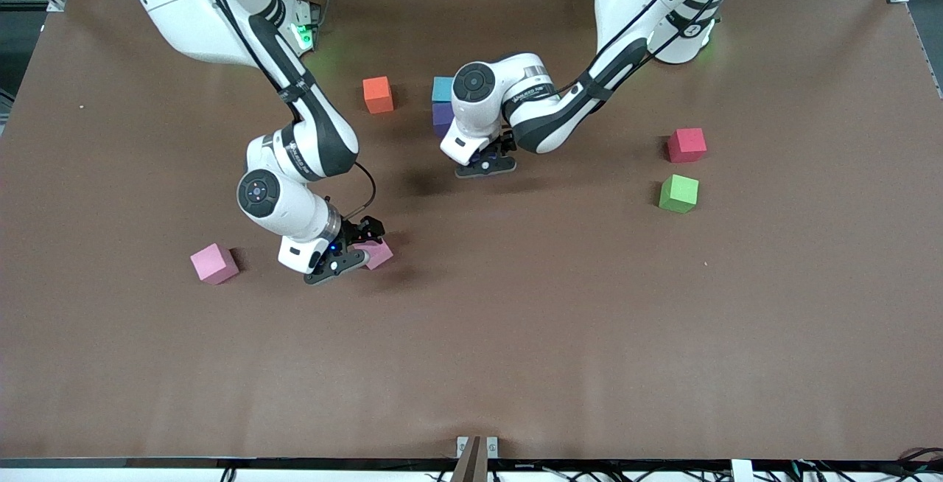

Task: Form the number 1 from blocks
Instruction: 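Place the second purple block in line with the column, left gripper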

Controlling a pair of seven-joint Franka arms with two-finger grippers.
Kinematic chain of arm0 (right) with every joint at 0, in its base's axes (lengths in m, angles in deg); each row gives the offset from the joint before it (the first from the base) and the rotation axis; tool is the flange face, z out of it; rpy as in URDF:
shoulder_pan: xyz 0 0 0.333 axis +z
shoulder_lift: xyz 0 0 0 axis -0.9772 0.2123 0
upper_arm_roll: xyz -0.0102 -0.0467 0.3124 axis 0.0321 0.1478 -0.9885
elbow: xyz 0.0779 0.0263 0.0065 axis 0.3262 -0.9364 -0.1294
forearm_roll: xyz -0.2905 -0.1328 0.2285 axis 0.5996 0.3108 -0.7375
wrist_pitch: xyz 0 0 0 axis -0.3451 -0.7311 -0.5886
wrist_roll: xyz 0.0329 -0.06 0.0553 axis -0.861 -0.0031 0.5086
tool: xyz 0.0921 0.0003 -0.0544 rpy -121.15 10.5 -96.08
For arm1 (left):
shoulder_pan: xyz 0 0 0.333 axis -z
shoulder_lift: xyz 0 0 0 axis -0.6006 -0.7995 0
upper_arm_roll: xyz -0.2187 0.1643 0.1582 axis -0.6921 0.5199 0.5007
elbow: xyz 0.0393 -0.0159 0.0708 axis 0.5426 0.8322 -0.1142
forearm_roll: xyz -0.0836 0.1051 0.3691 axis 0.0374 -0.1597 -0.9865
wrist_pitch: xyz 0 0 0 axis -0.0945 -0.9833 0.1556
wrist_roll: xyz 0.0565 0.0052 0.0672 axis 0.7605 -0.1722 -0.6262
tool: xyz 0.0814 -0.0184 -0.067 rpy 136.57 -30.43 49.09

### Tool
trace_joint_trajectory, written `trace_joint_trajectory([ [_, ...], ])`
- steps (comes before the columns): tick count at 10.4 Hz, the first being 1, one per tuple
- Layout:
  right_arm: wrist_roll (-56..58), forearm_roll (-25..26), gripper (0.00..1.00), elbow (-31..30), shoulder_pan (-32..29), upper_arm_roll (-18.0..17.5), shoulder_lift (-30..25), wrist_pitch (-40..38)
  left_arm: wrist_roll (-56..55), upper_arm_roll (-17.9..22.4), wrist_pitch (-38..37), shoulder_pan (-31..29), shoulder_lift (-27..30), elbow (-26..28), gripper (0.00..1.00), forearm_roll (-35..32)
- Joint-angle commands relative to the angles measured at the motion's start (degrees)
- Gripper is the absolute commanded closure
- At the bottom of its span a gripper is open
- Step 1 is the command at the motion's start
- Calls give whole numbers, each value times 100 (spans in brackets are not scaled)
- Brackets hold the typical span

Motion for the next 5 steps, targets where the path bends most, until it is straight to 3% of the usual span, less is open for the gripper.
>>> trace_joint_trajectory([
  [1,63,6,0,-2,31,-41,25,41,-108,112,97,117,-103,-92,99,-242],
  [5,89,6,0,-161,58,-50,69,278,-56,208,132,152,-111,-224,100,-286],
])
